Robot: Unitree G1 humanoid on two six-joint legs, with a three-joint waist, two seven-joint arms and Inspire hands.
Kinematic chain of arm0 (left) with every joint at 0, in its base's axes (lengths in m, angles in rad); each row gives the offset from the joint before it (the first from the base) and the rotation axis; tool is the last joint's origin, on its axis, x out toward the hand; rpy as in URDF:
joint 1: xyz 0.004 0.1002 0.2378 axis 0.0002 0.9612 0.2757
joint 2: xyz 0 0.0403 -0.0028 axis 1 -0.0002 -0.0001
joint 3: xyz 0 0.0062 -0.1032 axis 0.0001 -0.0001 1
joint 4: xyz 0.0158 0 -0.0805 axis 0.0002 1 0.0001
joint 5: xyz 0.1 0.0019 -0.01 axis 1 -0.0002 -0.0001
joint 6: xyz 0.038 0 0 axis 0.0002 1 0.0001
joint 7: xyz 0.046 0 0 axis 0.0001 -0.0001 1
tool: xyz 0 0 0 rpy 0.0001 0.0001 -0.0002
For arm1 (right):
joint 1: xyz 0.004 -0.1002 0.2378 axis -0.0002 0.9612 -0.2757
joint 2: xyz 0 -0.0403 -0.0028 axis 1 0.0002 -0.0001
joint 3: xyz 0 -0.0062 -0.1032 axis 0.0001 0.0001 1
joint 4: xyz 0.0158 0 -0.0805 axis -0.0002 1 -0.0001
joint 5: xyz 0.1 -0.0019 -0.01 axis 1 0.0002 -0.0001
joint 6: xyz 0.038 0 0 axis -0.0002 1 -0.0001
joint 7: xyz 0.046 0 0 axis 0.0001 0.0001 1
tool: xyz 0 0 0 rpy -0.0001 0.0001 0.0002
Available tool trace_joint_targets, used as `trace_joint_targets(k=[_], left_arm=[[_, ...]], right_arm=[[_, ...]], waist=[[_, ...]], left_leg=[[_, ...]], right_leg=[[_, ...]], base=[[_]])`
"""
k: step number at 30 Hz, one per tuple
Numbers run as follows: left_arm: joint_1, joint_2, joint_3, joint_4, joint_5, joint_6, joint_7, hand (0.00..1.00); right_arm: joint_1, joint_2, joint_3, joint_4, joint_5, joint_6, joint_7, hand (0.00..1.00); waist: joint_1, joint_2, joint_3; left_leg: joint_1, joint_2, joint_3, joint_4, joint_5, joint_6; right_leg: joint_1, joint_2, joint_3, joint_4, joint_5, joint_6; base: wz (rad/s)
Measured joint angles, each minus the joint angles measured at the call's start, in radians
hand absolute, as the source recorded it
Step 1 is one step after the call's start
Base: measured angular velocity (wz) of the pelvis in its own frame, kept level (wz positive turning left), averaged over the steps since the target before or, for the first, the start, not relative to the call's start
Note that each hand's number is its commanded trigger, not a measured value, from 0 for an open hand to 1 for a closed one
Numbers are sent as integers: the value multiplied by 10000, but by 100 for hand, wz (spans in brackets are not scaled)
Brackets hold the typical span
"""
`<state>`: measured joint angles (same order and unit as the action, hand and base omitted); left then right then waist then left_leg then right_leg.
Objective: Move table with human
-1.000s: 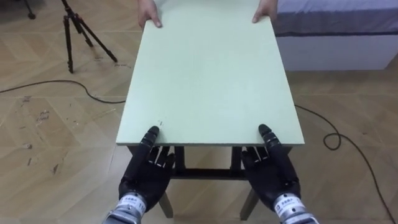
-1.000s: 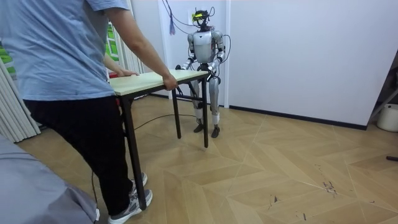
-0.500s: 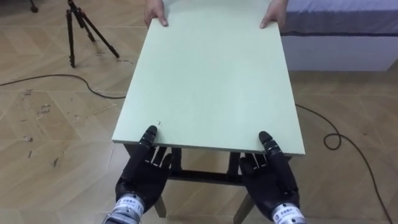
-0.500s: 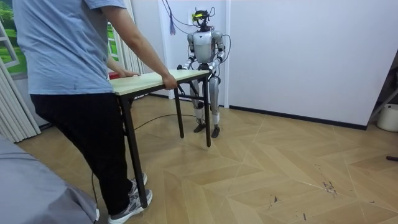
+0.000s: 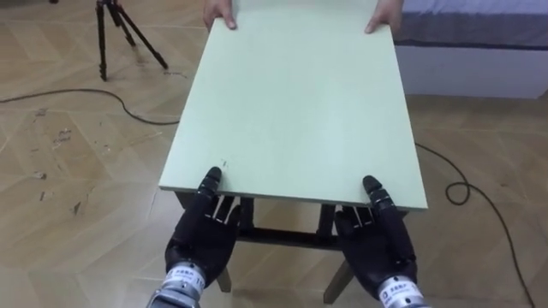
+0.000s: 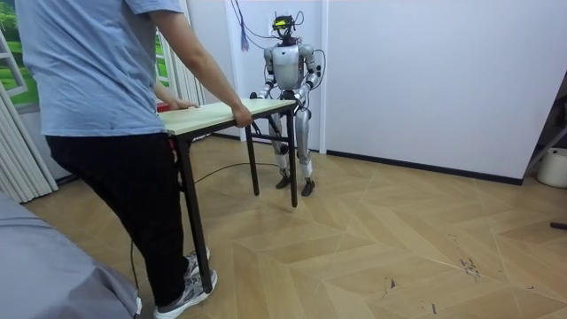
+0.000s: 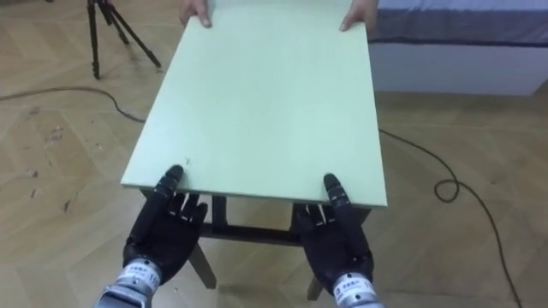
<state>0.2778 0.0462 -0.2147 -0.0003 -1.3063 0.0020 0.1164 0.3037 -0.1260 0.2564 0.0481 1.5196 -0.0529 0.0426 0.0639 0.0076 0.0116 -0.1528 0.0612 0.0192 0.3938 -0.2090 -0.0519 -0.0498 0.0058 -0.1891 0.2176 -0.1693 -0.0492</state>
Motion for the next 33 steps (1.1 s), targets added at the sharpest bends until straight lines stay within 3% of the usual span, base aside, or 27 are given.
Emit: trace_joint_targets(k=[1, 2, 4, 5, 6, 7, 8, 9, 12, 13, 14, 15, 16, 17, 18, 19, 20, 22, 23, 25, 26, 27, 28, 29, 30, 32, 33], left_arm=[[59, -84, 15, 3, -35, 0, -42, 100], [376, -231, 47, -1, -59, -86, -160, 100], [716, -257, 26, -17, -185, -116, -402, 100], [709, -258, 22, -32, -185, -88, -422, 100], [697, -261, 22, -74, -173, -86, -422, 100], [713, -216, 23, -217, -175, -85, -422, 100], [661, -151, 23, -253, -168, -23, -410, 100], [551, -137, 28, -255, -150, 7, -338, 100], [196, -79, 31, -267, -166, -28, -323, 100], [5, -30, 39, -265, -172, -34, -321, 100], [-158, 21, 36, -258, -174, -33, -302, 100], [-225, 32, 51, -238, -207, -98, -297, 100], [-200, 81, 62, -247, -296, -185, -319, 100], [-129, 234, 70, -261, -479, -257, -417, 100], [-109, 290, 37, -257, -543, -221, -432, 100], [-43, 238, 22, -149, -581, -92, -424, 100], [39, 238, 44, -162, -667, -23, -449, 100], [44, 236, 43, -151, -767, 84, -418, 100], [46, 232, 43, -152, -788, 154, -385, 100], [46, 208, 43, -151, -861, 177, -359, 100], [3, 154, 57, -146, -867, 178, -359, 100], [-45, 140, 55, -107, -865, 200, -359, 100], [-95, 131, 55, -61, -808, 326, -305, 100], [-102, 141, 53, -65, -735, 435, -258, 100], [-54, 153, 62, -105, -714, 451, -259, 100], [168, 161, 107, -247, -656, 449, -290, 100], [257, 138, 144, -289, -651, 445, -335, 100]], right_arm=[[-23, -107, -2, -52, -22, 33, -3, 100], [-25, -133, 7, -50, -145, 157, -105, 100], [-3, -186, 6, -63, -360, 247, -168, 100], [-2, -202, -7, -130, -372, 254, -168, 100], [-1, -212, -9, -191, -356, 256, -168, 100], [-1, -265, -35, -285, -339, 292, -168, 100], [8, -262, -77, -305, -327, 297, -168, 100], [17, -265, -97, -366, -325, 298, -169, 100], [-33, -226, -176, -623, -282, 302, -179, 100], [-91, -181, -250, -682, -282, 326, -175, 100], [-205, -157, -301, -677, -283, 347, -172, 100], [-327, -105, -357, -632, -310, 439, -171, 100], [-387, -30, -350, -605, -355, 501, -171, 100], [-357, 99, -342, -618, -453, 559, -129, 100], [-261, 85, -354, -624, -498, 561, -10, 100], [-143, -29, -374, -585, -515, 576, 116, 100], [-117, -22, -396, -575, -610, 587, 130, 100], [-141, -23, -492, -529, -648, 672, 129, 100], [-142, -41, -600, -530, -665, 797, 129, 100], [-226, -20, -770, -529, -722, 1011, 123, 100], [-340, -2, -869, -526, -752, 1104, 120, 100], [-343, 17, -923, -526, -768, 1130, 115, 100], [-191, 41, -1046, -532, -799, 1220, 123, 100], [61, 56, -1152, -651, -694, 1376, 139, 100], [231, 39, -1177, -798, -604, 1492, 141, 100], [395, 48, -1114, -986, -646, 1557, 143, 100], [394, 36, -1079, -1001, -655, 1556, 143, 100]], waist=[[176, 92, 29], [335, 247, 3], [36, 516, -53], [-110, 589, -32], [-163, 591, 22], [-307, 602, 80], [-361, 599, 100], [-430, 593, 98], [-473, 610, 101], [-456, 602, 103], [-406, 607, 121], [-353, 677, 225], [-259, 641, 201], [-317, 515, 151], [-482, 443, 154], [-579, 584, 121], [-495, 584, 117], [-442, 536, 111], [-495, 447, 77], [-569, 324, 13], [-627, 325, 10], [-659, 388, 36], [-758, 424, 47], [-879, 349, 14], [-836, 273, -16], [-668, 235, -21], [-558, 166, -2]], left_leg=[[-239, 327, 412, 1201, -330, -136], [-319, 613, 683, 3020, -602, -137], [-297, 856, 571, 4982, -640, -108], [-87, 839, 562, 5257, -614, -87], [125, 827, 585, 5049, -600, -73], [615, 849, 583, 4179, -912, -104], [1011, 826, 635, 3068, -1408, -133], [1343, 733, 642, 2138, -1656, -121], [1512, 565, 640, 860, -1855, 1], [1504, 446, 656, 386, -1893, 81], [1617, 274, 521, 0, -1905, 326], [1613, 183, 191, -46, -2003, 597], [1507, 121, 151, 43, -2015, 612], [1162, -111, 11, 362, -2086, 617], [1097, -282, 17, 473, -2204, 659], [1100, -333, 150, 620, -2356, 626], [1089, -362, 439, 693, -2344, 618], [1042, -423, 644, 699, -2298, 679], [957, -583, 694, 698, -2144, 765], [676, -860, 820, 590, -1830, 981], [402, -811, 1165, 517, -1603, 1176], [328, -671, 1518, 552, -1546, 1214], [372, -432, 2078, 525, -1433, 1257], [460, -378, 2400, 364, -1265, 1299], [584, -407, 2829, 100, -1075, 1344], [746, -496, 3415, -218, -867, 1413], [761, -564, 3565, -281, -814, 1421]], right_leg=[[-152, -19, -243, 164, -23, -154], [-29, 73, -684, 275, -102, -283], [177, 303, -1260, 234, -162, -379], [132, 356, -1499, 384, -190, -423], [41, 373, -1578, 555, -200, -438], [-230, 406, -1689, 831, -214, -465], [-459, 380, -1736, 1107, -194, -494], [-682, 314, -1683, 1297, -141, -541], [-1278, 128, -1571, 1607, 50, -521], [-1747, -57, -1549, 2100, 94, -483], [-2543, -334, -1504, 3277, 185, -420], [-3447, -222, -1077, 3571, 106, -12], [-3671, -158, -715, 2802, 282, 34], [-3856, -362, -354, 1506, 1771, 19], [-3873, -678, -312, 1400, 2495, -297], [-3878, -754, -418, 1713, 2340, -201], [-3819, -769, -471, 1569, 2433, -327], [-3703, -796, -399, 1199, 2797, -320], [-3611, -840, -286, 763, 3201, -271], [-3407, -894, 32, -369, 4179, 107], [-3419, -939, 287, -722, 4761, 705], [-3536, -964, 378, -246, 4531, 695], [-3741, -1161, 209, 1702, 3056, 639], [-3738, -1565, 33, 3806, 1489, 699], [-3485, -1853, 43, 5373, 494, 821], [-2535, -2251, 102, 6651, -303, 962], [-2153, -2415, 186, 6791, -434, 1033]], base=[[-76], [-77], [-2], [46], [41], [28], [31], [29], [20], [0], [-24], [-45], [-27], [19], [51], [27], [-4], [-15], [-5], [-4], [7], [35], [64], [67], [42], [-16], [-57]])
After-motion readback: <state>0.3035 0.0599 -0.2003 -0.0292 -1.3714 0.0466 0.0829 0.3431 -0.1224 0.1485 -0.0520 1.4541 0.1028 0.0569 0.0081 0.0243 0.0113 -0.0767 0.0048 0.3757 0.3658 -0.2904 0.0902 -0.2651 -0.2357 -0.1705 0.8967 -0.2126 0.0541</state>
